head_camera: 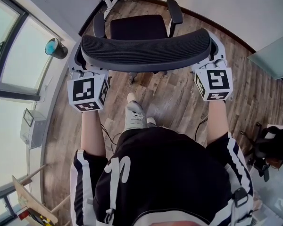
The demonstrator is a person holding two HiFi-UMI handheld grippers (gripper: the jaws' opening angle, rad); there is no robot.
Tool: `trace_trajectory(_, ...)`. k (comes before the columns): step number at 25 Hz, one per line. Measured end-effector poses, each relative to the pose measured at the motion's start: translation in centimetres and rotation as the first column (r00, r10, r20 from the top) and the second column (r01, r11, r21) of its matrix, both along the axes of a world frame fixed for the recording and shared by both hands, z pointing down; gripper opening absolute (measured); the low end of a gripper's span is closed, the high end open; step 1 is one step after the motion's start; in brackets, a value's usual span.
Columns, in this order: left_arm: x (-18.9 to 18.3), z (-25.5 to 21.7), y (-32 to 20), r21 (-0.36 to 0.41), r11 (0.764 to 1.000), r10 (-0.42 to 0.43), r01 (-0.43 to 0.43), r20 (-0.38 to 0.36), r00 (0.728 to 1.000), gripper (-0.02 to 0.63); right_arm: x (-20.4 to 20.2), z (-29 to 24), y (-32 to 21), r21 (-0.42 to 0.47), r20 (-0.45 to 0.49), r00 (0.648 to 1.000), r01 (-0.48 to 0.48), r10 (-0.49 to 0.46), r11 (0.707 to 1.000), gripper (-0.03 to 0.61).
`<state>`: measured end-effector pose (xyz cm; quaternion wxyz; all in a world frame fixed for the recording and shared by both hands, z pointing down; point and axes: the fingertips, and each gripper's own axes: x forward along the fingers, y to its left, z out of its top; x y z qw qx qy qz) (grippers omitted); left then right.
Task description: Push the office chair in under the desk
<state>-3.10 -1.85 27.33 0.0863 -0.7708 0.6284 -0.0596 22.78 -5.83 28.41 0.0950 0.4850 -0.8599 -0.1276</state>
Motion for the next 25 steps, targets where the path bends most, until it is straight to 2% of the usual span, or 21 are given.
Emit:
trace_trajectory(9,-0.9,0.1,-2.2,-0.020,1.000,0.012,-0.012,-0.004,1.000,0.341,-0.8,0.0,-1.6,-0.013,-0.007,1.000,-0.008,0.008,1.000,0.272)
trace_trajectory(25,-3.5,0.1,-6.6,-0.013,0.998,0.062,-0.062,-0.003,0.998,0.341,-3.2,0.2,-5.1,-0.021,-0.001,0.999,-0.053,0.053,0.998,0.272)
